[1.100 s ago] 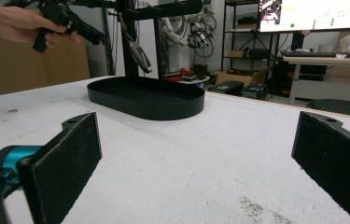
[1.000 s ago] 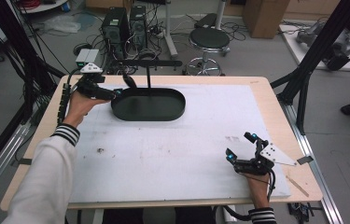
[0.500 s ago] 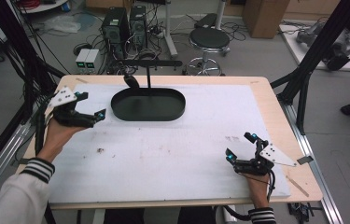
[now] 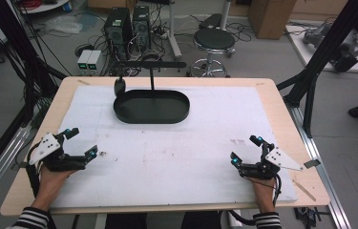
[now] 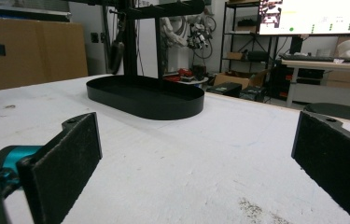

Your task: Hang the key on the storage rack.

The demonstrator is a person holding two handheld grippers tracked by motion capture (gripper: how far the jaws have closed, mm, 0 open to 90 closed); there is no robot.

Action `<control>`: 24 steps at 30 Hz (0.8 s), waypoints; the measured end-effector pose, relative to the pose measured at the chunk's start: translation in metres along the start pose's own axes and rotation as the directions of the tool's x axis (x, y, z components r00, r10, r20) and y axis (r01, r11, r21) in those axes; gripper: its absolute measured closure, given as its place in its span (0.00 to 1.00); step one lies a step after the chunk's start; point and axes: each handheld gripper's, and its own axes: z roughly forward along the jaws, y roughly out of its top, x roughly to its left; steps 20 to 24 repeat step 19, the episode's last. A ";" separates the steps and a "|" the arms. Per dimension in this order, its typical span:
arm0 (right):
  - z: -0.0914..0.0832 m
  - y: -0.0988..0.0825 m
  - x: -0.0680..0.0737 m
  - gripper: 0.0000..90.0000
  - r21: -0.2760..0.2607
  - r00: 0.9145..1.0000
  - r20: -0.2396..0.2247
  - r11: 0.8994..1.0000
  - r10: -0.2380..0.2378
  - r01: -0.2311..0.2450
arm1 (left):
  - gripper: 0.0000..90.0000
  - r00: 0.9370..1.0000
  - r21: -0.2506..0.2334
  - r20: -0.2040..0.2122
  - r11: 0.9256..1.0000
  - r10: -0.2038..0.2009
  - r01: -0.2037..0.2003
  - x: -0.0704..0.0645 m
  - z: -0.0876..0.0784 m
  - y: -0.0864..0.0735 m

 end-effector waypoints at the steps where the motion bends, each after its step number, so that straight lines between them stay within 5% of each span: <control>1: 0.000 0.000 0.000 0.01 -0.008 1.000 -0.001 1.000 -0.008 0.008 | 0.02 1.000 -0.007 0.003 1.000 0.000 0.000 -0.001 -0.002 -0.003; 6: -0.001 0.000 0.000 0.01 -0.013 1.000 0.002 1.000 -0.008 0.008 | 0.02 1.000 -0.024 0.012 0.999 0.029 -0.028 -0.007 -0.008 -0.015; 10: -0.001 -0.001 0.000 0.01 -0.018 1.000 0.004 1.000 -0.009 0.009 | 0.02 1.000 -0.108 0.005 0.994 0.014 -0.013 -0.006 -0.015 -0.019; 24: -0.001 -0.001 0.001 0.01 -0.017 1.000 0.003 1.000 -0.015 0.015 | 0.02 1.000 -0.108 0.003 0.994 -0.006 0.007 -0.005 -0.015 -0.020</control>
